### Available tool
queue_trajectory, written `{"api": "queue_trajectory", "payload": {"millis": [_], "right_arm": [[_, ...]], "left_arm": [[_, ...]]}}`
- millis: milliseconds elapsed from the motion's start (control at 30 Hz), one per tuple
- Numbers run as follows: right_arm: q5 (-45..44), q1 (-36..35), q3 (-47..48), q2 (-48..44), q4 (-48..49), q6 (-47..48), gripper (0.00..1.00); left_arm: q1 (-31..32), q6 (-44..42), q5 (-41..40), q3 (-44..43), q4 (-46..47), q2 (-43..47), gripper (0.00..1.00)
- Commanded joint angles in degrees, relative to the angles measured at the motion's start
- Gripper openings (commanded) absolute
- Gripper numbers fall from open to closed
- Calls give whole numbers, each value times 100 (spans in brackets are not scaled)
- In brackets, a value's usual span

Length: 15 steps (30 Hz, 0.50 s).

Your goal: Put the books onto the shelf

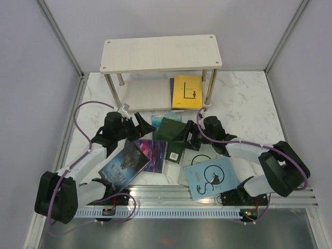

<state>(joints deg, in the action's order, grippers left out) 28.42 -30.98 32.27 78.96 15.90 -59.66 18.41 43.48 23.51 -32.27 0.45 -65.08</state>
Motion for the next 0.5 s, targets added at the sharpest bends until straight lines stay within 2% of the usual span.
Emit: {"api": "queue_trajectory", "payload": {"millis": [0,167,400,467], "right_arm": [[-592,-399,33,453,465,-28,87],[-865,-1031,481,1226,712,-169,84],[-874,-1472,781,2079,1186,-441,80],[-882,-1603,824,2176,1275,-520,74]], "left_arm": [[-250,-376,-189,-148,-378,355,99],[-672,-428,13,10,-484,610,100],[-795,-472,93,142,-537,698,100],[-804,-481,110,160,-537,716,100]]}}
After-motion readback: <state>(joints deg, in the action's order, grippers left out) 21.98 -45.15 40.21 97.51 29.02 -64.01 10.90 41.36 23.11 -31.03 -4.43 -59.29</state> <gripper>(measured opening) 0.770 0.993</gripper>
